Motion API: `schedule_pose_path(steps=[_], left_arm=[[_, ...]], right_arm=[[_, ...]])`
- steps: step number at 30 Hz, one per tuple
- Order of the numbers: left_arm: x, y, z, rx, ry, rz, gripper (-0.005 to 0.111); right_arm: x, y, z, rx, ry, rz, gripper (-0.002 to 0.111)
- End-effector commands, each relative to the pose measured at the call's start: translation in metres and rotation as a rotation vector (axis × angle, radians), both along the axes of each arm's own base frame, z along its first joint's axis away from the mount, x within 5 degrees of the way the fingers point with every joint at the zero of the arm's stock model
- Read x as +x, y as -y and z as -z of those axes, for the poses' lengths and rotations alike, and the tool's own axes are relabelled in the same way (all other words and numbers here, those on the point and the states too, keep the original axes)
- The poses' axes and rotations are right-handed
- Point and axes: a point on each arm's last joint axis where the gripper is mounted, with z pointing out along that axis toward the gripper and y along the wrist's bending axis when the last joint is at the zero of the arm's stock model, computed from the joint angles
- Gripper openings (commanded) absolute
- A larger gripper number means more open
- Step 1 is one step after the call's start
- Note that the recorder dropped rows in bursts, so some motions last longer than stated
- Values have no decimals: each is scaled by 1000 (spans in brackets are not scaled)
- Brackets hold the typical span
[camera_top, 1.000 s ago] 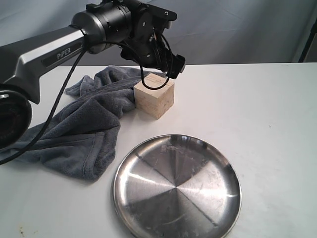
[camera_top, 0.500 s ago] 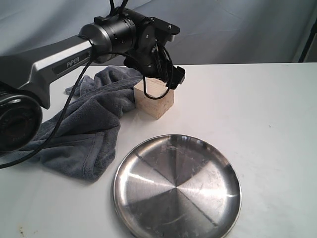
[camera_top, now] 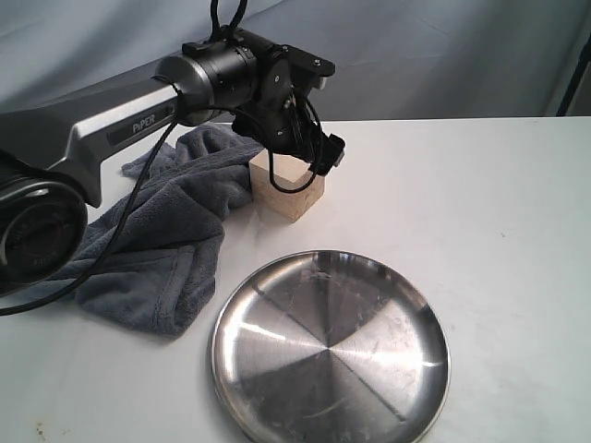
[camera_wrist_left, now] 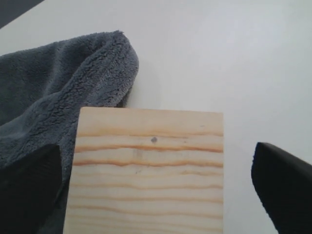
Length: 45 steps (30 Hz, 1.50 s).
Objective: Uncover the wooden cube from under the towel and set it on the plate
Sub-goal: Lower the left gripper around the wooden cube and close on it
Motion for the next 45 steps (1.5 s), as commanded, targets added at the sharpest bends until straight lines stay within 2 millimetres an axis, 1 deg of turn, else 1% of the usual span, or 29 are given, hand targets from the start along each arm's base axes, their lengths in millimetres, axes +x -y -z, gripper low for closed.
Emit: schedule_pose_path(steps=[1, 8, 15, 45], left_arm=[[1, 0, 0, -9, 1, -4, 105], [1, -1, -1, -5, 4, 0, 105], [2, -6, 1, 20, -12, 8, 105], [2, -6, 1, 17, -18, 13, 105]], right_arm=[[0, 0, 1, -1, -2, -4, 0], [0, 0, 1, -1, -2, -4, 0], [0, 0, 1, -1, -2, -4, 0], [0, 0, 1, -1, -2, -4, 0]])
